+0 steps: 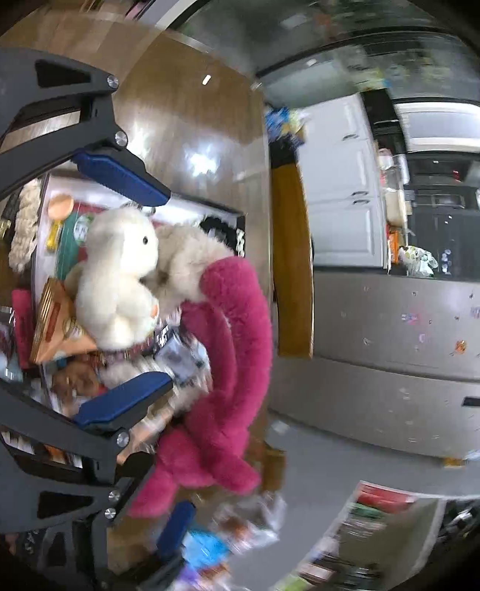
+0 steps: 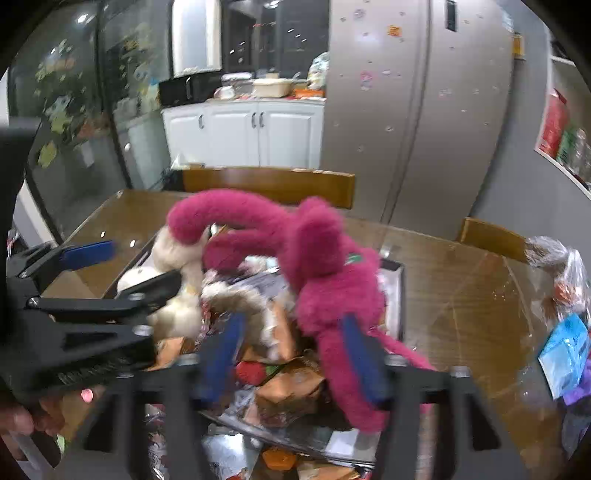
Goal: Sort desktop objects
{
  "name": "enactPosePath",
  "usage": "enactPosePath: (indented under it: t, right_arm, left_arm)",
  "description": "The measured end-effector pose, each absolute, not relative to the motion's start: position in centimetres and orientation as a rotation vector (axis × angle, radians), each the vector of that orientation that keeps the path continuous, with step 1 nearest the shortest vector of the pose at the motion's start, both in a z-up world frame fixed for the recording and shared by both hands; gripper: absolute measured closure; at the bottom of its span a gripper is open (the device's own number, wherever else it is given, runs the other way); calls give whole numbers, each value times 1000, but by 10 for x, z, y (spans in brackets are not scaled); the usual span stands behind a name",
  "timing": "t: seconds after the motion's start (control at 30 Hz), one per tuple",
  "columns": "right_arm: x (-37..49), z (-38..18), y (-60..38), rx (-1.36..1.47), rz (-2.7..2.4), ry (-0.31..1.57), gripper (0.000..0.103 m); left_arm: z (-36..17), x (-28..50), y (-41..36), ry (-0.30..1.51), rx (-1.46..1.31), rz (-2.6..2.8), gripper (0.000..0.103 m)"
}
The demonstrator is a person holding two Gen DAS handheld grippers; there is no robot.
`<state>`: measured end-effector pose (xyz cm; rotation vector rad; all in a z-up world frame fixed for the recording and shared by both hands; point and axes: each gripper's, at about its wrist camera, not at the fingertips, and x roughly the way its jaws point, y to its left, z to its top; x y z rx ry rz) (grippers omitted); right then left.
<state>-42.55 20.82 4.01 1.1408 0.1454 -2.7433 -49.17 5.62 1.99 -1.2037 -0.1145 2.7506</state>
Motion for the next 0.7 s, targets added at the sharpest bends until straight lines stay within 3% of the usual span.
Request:
enactPosePath:
  t: [0.07,0.33,0.7]
  right_arm:
    - [-422,47,213,1099,-2760,114,21]
    - [-415,55,209,1074,-2773,158,21]
    - [-380,90,201,989,-2807,147,20]
  left_arm:
    - [23,-490,52,-140,-1193,2749,11]
    - [37,-480,70,65,-1158,2793,11]
    - [82,-435,53,42,-1074,2841,11]
